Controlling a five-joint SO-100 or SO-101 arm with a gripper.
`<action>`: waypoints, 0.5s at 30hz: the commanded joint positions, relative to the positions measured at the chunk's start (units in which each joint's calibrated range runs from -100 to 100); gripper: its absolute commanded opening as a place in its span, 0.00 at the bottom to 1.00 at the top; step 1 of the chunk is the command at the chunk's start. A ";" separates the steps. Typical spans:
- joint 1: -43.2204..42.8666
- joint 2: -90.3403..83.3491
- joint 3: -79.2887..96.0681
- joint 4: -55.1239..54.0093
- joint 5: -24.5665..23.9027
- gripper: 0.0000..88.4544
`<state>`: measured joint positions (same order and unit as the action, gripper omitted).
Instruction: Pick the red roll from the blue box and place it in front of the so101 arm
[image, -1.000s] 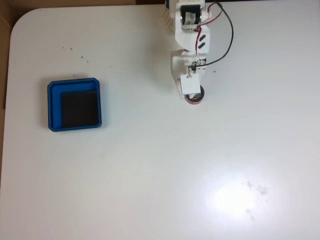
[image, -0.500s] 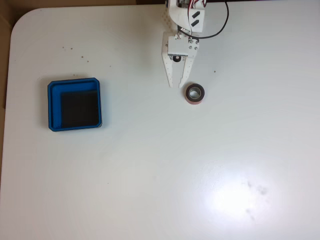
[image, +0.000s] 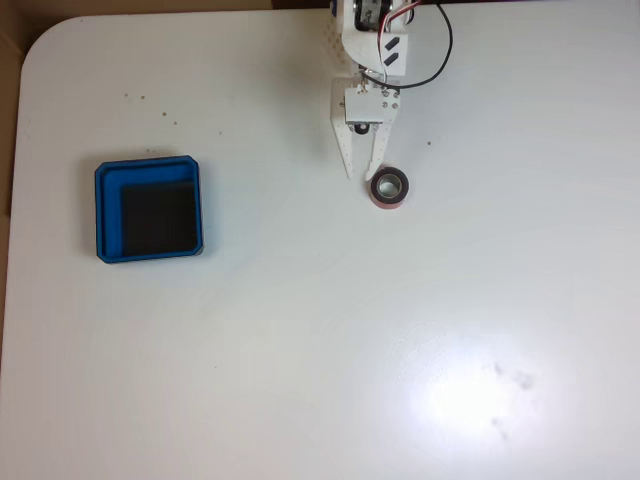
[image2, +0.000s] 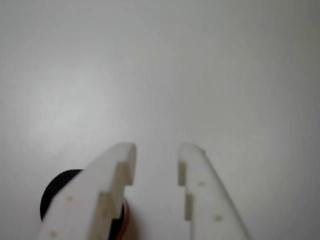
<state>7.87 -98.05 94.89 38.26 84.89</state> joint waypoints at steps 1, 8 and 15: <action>-0.59 -1.03 1.97 -1.13 0.13 0.08; -7.62 -1.03 2.60 -1.13 -0.40 0.08; -8.89 -1.11 4.03 -1.21 -0.40 0.08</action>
<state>-0.54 -98.73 98.12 38.26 84.81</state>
